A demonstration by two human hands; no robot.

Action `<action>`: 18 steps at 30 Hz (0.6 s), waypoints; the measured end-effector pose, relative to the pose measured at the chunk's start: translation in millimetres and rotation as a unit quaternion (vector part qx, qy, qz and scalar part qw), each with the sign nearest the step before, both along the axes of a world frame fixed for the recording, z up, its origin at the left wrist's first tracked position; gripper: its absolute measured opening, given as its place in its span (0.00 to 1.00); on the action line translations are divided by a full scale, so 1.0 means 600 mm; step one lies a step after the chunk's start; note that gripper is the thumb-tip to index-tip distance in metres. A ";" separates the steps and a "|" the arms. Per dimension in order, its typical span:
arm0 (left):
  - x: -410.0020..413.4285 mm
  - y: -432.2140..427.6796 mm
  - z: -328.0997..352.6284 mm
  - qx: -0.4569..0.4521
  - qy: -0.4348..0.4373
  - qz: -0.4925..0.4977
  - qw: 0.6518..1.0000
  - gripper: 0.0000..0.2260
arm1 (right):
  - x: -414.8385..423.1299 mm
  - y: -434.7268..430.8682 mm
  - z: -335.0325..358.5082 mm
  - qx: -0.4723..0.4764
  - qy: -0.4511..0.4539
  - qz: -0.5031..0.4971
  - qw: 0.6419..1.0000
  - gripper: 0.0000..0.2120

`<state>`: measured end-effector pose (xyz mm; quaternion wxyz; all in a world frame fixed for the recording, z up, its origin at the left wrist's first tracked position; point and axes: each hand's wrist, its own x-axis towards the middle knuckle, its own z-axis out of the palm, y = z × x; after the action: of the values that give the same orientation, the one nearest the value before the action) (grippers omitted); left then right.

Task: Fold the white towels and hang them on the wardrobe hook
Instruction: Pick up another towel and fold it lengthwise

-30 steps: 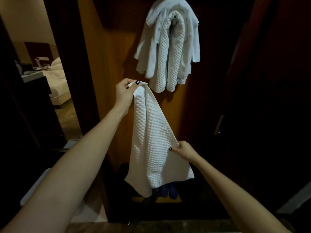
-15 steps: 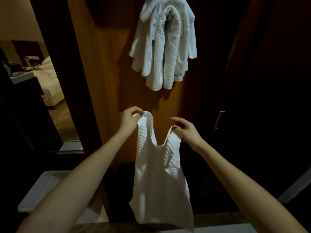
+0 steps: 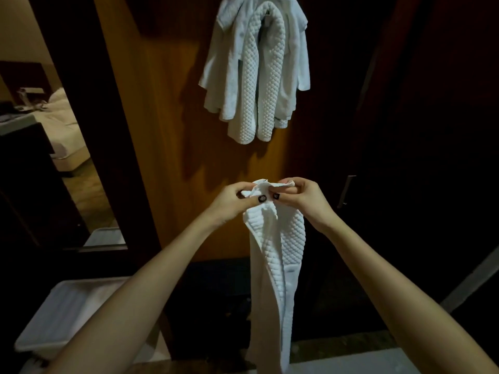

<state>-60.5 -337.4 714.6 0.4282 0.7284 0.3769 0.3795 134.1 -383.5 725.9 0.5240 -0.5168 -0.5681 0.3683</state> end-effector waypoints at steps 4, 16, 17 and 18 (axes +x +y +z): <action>0.007 0.004 -0.002 0.043 0.023 0.031 0.998 0.12 | 0.002 0.002 -0.004 0.015 0.030 -0.070 0.997 0.01; -0.037 0.031 0.011 0.008 -0.004 0.036 0.999 0.03 | -0.007 0.021 0.010 0.020 -0.035 -0.107 0.993 0.04; -0.041 0.032 0.012 0.013 0.005 0.034 0.999 0.03 | -0.010 0.025 0.012 0.020 -0.031 -0.109 0.993 0.05; -0.047 0.033 0.014 0.021 0.015 0.035 0.999 0.03 | -0.014 0.031 0.014 0.022 -0.038 -0.113 0.993 0.05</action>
<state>-88.5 -317.4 722.7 0.3940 0.7292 0.4002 0.3910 125.4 -364.9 734.3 0.5515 -0.5797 -0.5332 0.2747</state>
